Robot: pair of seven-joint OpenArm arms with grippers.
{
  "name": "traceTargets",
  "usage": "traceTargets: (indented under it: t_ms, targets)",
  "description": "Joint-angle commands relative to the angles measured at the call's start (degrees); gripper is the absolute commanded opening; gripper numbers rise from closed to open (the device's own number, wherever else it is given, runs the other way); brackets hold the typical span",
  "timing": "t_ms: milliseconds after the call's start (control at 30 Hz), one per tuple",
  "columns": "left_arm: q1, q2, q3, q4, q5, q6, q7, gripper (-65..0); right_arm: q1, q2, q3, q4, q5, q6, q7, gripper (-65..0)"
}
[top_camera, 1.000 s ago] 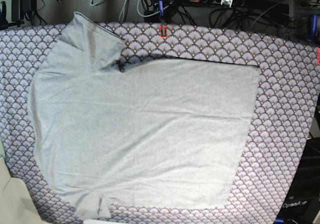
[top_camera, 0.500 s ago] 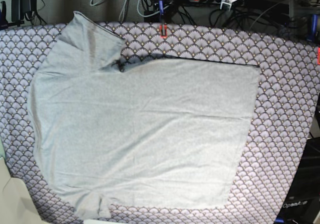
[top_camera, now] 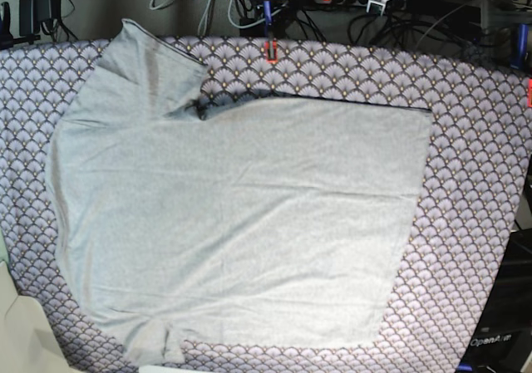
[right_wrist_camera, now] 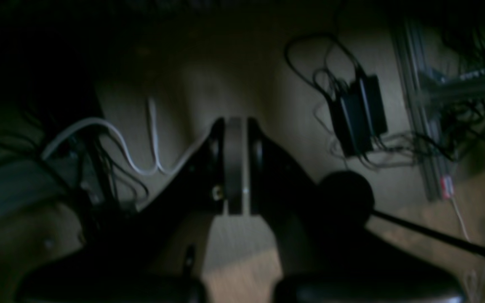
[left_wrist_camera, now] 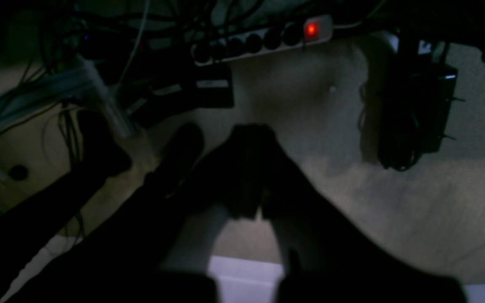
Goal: Fold the T-shirt properly
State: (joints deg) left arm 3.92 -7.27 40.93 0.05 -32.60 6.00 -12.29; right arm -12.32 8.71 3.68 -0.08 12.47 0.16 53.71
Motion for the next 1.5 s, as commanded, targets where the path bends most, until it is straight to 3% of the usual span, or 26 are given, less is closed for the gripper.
traceTargets:
  t_ms: [0, 67, 367, 600, 733, 833, 1033, 1200, 1467]
  targets:
    - [0.16, -0.34, 0.00, -0.05, -0.06, 0.20, -0.15, -65.0, 0.49, 0.65, -0.03, 0.08, 0.50, 0.14, 1.54, -65.0]
    - [0.08, -0.69, 0.00, -0.05, -0.06, 0.20, -0.15, -65.0, 1.46, 0.65, -0.47, 0.08, 0.41, 0.14, 0.31, -65.0]
    - [-1.15, -1.22, 0.08, -0.05, -0.06, 0.20, 0.12, -65.0, 2.87, 0.65, -3.99, 0.08, 0.59, 0.14, -15.25, -65.0]
    - [-2.30, -1.30, 0.35, -0.05, 0.47, 0.11, 0.29, -62.8, 3.22, 0.65, -4.08, 0.08, 0.59, 0.14, -20.44, -65.0]
    - [-2.30, -2.53, 0.44, -0.05, 0.56, -0.59, 2.58, -62.8, 3.48, 0.92, -4.08, 0.08, 0.59, 0.14, -21.23, -65.0]
    - [-2.30, -4.47, 0.00, -0.05, -0.06, -4.29, 2.76, -62.8, 3.48, 0.92, -4.08, 0.08, 0.59, 0.14, -21.23, -65.0]
    - [-2.82, -4.29, -1.06, -0.05, -1.73, -5.16, 2.40, -63.0, 3.48, 0.83, -3.99, 0.08, 0.67, 0.14, -21.23, -65.0]
    - [-2.91, -3.77, -1.76, -0.05, -5.33, -12.64, 2.76, -63.0, 3.22, 0.74, -3.99, 0.08, 0.67, 0.14, -21.05, -65.0]
    - [-2.82, -3.94, -1.50, -0.05, -7.71, -13.69, 2.49, -63.0, 3.13, 0.74, -3.99, 0.08, 0.59, 0.14, -21.14, -65.0]
